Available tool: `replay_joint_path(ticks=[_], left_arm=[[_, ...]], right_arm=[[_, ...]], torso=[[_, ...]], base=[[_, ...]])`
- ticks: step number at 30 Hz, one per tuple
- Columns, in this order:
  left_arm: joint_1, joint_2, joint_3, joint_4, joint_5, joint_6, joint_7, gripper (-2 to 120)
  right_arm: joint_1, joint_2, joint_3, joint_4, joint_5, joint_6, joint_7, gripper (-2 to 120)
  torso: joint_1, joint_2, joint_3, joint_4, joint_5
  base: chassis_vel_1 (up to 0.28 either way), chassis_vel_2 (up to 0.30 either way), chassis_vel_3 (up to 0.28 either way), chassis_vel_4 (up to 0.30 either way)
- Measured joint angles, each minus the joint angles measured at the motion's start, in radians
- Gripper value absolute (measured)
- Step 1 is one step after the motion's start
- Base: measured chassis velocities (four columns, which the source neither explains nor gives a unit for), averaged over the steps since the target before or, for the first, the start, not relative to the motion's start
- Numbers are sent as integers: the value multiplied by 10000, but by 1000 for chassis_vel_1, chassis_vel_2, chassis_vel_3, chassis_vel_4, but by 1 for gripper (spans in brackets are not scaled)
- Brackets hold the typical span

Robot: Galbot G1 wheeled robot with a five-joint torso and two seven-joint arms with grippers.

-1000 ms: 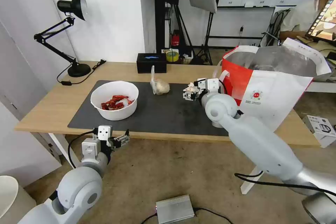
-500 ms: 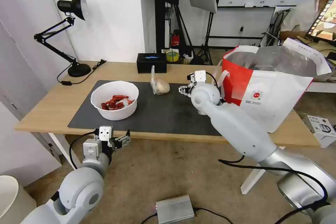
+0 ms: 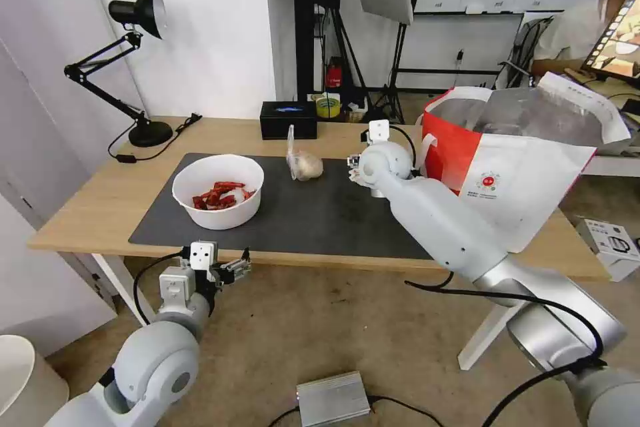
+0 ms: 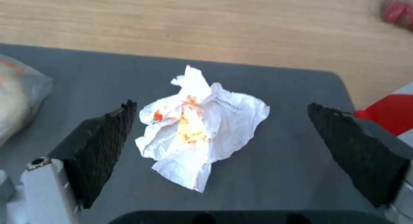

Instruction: Pick up the trash from the table and place it into the takeout bag.

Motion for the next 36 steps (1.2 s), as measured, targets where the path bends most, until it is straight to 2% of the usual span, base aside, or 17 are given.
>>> replay_joint_path(ticks=[18,36], left_arm=[[73,-175,68,-5,176,-18,32,100],[168,-246,99,1,265,-32,52,100]], right_arm=[[361,883,203,-1300,244,24,499,100],[543,1665,561,-2782,-429,244,203,100]], torso=[[-1,1,0,0,0],[-1,0,0,0,0]], base=[[0,0,0,0],[0,0,0,0]])
